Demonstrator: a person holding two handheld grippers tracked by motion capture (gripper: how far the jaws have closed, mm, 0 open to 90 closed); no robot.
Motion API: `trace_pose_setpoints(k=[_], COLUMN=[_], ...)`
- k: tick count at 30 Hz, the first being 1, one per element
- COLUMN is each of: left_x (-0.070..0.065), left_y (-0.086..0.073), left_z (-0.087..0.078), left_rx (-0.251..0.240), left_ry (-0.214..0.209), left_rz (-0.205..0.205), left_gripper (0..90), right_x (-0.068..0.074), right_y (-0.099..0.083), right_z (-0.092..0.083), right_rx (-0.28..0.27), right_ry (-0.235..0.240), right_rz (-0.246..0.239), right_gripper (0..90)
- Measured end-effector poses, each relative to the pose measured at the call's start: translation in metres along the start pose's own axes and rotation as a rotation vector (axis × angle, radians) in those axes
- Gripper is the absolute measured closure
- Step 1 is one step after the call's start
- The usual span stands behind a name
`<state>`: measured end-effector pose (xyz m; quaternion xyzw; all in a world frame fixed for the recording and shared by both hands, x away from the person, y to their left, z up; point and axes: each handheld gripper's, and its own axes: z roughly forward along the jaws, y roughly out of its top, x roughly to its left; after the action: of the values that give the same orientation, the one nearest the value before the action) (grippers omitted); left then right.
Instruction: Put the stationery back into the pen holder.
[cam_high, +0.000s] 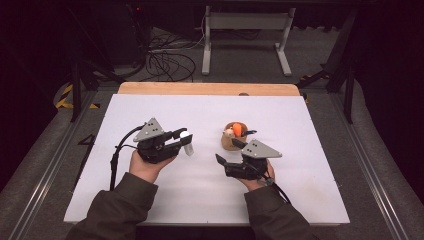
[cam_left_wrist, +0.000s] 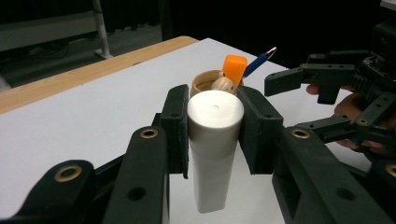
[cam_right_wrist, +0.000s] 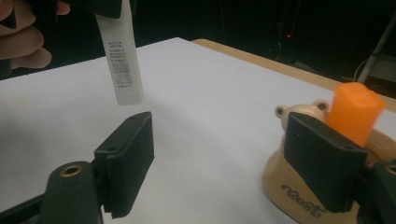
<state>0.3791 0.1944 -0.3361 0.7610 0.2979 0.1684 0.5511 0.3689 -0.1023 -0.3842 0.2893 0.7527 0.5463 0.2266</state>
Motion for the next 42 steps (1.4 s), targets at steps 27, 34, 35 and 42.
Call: trace_pose_setpoints(k=[27,34,35,42], left_x=[-0.009,-0.009,-0.009,-0.007], left_y=[0.031,0.037,0.038,0.043], left_z=[0.051,0.065,0.067,0.079], left_rx=[0.006,0.002,0.000,0.006], left_ry=[-0.021,-0.021,-0.018,-0.022], left_rz=[0.084,0.084,0.085,0.094], left_gripper=[66.3,66.3,66.3,66.3], right_x=[-0.037,-0.039,-0.040,-0.042], right_y=[-0.014,-0.016,-0.016,-0.018], right_z=[-0.039,-0.045,-0.045,-0.049], right_rx=[-0.044,-0.050,-0.051,-0.051], right_ry=[-0.104,-0.116,-0.117,-0.123], right_rz=[0.088,0.091,0.091,0.097], right_gripper=[15.0,14.8,14.8,14.8])
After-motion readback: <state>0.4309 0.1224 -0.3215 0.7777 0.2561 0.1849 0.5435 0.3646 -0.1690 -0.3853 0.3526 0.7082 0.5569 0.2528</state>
